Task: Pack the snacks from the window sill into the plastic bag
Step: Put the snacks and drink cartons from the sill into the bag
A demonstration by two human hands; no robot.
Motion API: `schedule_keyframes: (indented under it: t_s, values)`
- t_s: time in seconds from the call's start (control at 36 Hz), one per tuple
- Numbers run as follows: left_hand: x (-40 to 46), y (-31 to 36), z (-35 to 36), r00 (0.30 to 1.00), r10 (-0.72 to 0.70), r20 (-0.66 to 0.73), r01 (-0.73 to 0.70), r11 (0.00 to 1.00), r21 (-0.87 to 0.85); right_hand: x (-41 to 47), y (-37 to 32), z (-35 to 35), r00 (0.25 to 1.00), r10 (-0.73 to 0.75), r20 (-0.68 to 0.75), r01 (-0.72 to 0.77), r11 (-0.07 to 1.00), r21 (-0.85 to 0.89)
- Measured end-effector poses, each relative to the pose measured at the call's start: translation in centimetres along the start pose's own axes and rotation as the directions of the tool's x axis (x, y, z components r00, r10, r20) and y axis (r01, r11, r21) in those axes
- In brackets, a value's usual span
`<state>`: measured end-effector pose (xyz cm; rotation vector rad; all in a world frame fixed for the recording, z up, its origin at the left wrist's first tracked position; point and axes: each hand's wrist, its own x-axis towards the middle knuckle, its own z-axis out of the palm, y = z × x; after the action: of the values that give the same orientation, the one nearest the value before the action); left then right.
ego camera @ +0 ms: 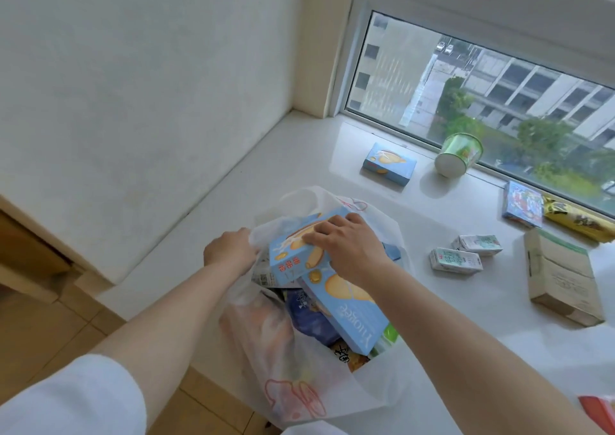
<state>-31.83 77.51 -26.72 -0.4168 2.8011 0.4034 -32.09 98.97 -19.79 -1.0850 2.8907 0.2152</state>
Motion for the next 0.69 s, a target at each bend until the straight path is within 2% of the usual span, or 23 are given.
schedule_keyframes:
  t_s: [0.06, 0.11, 0.17, 0.25, 0.31, 0.39, 0.42, 0.47, 0.53, 0.61, 0.64, 0.69]
  values:
    - [0.3, -0.2, -0.4, 0.999, -0.042, -0.017, 0.041, 0.996, -0.073, 0.3, 0.3, 0.4, 1.000, 0.005, 0.004, -0.005, 1.000, -0.007]
    - [0.8, -0.5, -1.4, 0.992, -0.106, -0.068, 0.080, 0.949, -0.306, 0.7, 0.5, 0.7, 1.000, -0.028, 0.003, 0.028, 0.999, -0.019]
    - [1.3, -0.6, -3.0, 0.980, -0.153, -0.131, 0.080, 0.892, -0.444, 1.4, 0.4, 0.4, 0.998, -0.065, 0.011, 0.066, 0.997, -0.046]
    - [1.7, -0.8, -4.8, 0.975, -0.150, -0.163, 0.026, 0.807, -0.590, 3.1, -0.6, -0.6, 0.996, -0.085, 0.004, 0.085, 0.988, -0.130]
    - [1.8, -0.9, -5.9, 0.977, -0.154, -0.148, -0.001, 0.688, -0.726, 4.4, -1.7, -1.0, 0.998, -0.062, -0.005, 0.060, 0.985, -0.161]
    - [1.6, -0.9, -7.8, 0.988, -0.142, -0.068, -0.008, 0.385, -0.923, 5.6, -4.2, -0.7, 0.998, -0.005, 0.055, 0.014, 0.986, -0.169]
    - [1.6, -0.9, -8.5, 0.989, -0.135, -0.065, -0.013, 0.351, -0.936, 5.8, -5.4, -0.2, 0.995, -0.020, 0.099, 0.036, 0.987, -0.159]
    - [1.7, -0.8, -9.8, 0.985, -0.128, -0.112, -0.054, 0.385, -0.921, 5.7, -7.8, 1.5, 0.969, -0.086, 0.231, 0.109, 0.990, -0.089]
    - [1.5, -0.8, -10.6, 0.975, -0.132, -0.181, -0.089, 0.514, -0.853, 5.4, -9.5, 3.2, 0.932, -0.131, 0.337, 0.155, 0.987, -0.046]
    - [0.7, -1.0, -10.5, 0.962, -0.068, -0.265, -0.084, 0.848, -0.523, 5.7, -9.4, 3.6, 0.921, -0.151, 0.358, 0.160, 0.987, 0.005]
    - [0.4, -1.0, -10.1, 0.963, -0.034, -0.266, -0.076, 0.917, -0.392, 5.9, -8.9, 3.0, 0.927, -0.146, 0.346, 0.139, 0.989, 0.045]
    - [-0.4, -0.7, -8.7, 0.969, 0.030, -0.246, -0.069, 0.986, -0.154, 6.1, -8.1, 2.0, 0.957, -0.077, 0.280, 0.037, 0.989, 0.145]
